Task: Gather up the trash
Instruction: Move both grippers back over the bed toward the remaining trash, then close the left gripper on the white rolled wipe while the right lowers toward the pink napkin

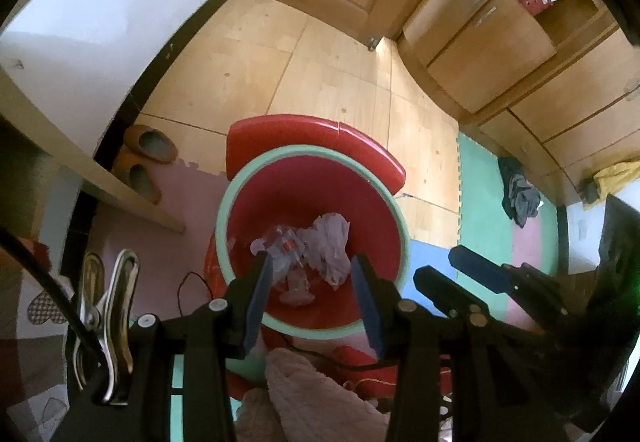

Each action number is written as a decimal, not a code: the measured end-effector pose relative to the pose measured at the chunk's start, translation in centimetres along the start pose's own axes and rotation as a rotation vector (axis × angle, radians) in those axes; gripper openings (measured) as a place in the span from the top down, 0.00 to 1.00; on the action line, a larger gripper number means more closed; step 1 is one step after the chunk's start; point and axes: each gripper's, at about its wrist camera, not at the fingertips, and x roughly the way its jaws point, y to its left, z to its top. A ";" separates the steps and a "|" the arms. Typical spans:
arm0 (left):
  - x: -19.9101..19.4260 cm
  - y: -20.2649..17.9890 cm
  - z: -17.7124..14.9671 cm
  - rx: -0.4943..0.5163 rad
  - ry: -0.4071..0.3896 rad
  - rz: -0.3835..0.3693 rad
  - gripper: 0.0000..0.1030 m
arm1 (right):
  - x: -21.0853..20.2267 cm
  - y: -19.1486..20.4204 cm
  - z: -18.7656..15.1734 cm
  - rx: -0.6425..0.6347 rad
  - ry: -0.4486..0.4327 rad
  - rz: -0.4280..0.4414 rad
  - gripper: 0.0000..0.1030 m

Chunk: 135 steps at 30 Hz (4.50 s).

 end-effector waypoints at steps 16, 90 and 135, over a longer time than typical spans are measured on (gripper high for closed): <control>-7.2 1.3 -1.6 -0.049 -0.093 0.013 0.58 | -5.6 4.4 1.0 -0.075 -0.086 0.033 0.58; -35.8 31.9 -21.6 -0.783 -0.382 0.450 0.56 | -9.2 46.4 0.1 -0.837 -0.060 0.572 0.58; -28.8 42.9 -19.1 -0.984 -0.147 0.500 0.40 | 3.4 60.2 3.5 -1.123 0.173 0.712 0.45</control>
